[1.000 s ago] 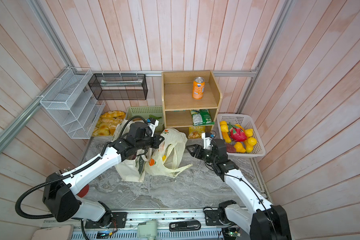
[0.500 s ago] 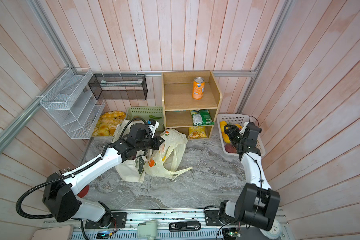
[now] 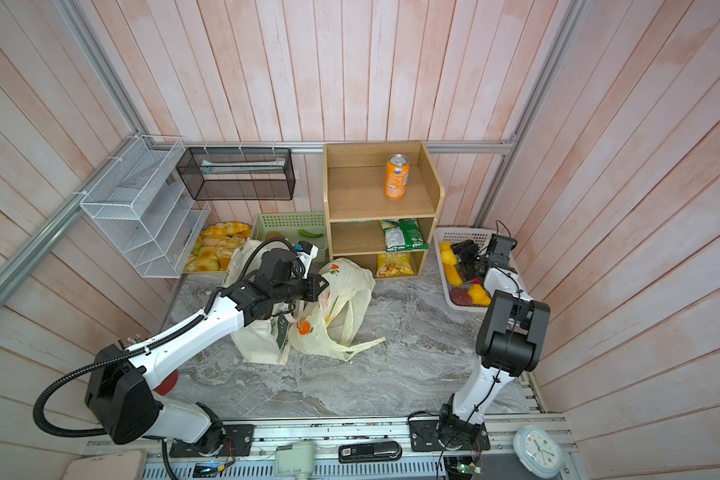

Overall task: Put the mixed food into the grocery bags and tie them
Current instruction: 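Move the right gripper back to the basket and grasp another yellow pear, then lift the second yellow pear and carry it toward the yellow bag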

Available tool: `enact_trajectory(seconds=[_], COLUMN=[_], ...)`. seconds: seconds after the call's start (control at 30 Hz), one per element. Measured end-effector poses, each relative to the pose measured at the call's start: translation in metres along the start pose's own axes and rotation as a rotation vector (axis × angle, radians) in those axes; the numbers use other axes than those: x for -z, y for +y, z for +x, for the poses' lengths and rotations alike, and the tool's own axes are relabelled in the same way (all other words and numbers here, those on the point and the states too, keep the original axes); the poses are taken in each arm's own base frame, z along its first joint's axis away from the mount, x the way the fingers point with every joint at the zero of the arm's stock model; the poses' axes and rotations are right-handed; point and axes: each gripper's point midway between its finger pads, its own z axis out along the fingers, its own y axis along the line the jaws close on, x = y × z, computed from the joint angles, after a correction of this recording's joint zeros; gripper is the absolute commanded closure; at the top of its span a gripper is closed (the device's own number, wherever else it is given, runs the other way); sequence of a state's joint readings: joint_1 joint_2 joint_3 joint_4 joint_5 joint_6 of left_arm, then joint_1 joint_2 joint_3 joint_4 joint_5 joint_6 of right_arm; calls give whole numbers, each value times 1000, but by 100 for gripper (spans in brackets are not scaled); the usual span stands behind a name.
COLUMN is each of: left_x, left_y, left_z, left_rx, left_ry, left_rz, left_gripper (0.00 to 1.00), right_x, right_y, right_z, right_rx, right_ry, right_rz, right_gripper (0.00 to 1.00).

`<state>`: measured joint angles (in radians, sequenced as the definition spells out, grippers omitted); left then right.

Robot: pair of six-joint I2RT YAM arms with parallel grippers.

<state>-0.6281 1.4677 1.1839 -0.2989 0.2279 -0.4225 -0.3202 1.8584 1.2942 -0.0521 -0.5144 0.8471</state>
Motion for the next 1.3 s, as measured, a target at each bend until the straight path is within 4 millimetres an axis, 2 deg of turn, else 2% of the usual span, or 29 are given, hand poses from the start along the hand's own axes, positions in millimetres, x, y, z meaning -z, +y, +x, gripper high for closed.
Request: enact_trajectory(seconds=[0.3,0.67,0.83,1.0,1.17,1.3], left_x=[1,1,1,1,1,1], left_y=[-1,-1,0,1,2,3], left_z=[-2,-1,-1,-1,0,1], left_rx=[-4,-3,-2,-1,0,1], left_ry=[-3,-2,2,1,5,8], left_rz=[2,0,-2,-6,-13,-14], left_gripper=[100,100,100,100,100,100], right_x=[-26,-52,-63,-74,-75,-75], right_y=[-14,-2,0,-1,-3,-4], right_z=[5,-14,-13,-5,-4,-4], right_rx=[-30,-14,-6,9,16,24], right_ry=[40,39,54,77,82,82], right_rz=[28,15,17,21,27,32], right_gripper=[22,22,22,31,40,40])
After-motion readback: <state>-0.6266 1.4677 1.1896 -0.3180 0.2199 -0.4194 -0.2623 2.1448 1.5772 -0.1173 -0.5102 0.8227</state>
